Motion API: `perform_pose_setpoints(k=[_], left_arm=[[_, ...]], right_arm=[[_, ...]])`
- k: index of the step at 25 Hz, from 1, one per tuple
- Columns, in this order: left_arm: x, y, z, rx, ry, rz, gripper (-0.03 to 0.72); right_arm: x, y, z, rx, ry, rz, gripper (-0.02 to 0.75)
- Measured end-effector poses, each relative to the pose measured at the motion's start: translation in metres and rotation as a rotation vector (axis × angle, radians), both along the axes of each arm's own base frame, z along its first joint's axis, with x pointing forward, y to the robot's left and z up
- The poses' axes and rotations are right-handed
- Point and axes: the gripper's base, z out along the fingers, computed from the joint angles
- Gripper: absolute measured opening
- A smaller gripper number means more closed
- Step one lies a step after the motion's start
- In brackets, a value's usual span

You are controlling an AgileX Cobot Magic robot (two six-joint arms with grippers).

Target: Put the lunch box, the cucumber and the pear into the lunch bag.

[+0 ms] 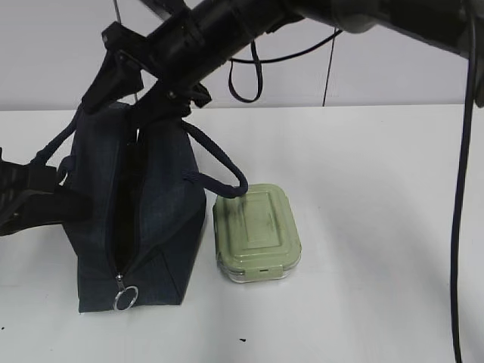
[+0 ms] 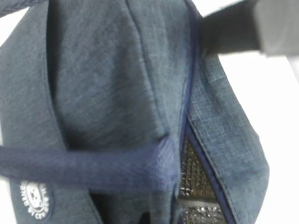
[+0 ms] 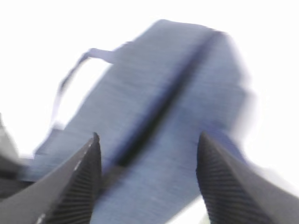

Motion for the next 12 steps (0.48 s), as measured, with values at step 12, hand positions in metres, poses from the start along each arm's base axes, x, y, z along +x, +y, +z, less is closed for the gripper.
perform_pose_setpoints(k=[12], left_arm=[[0.0, 0.0, 0.0, -0.002, 0.004, -0.006, -0.018]], right_arm=[[0.005, -0.052, 0.045, -0.509, -0.355, -0.18, 0.496]])
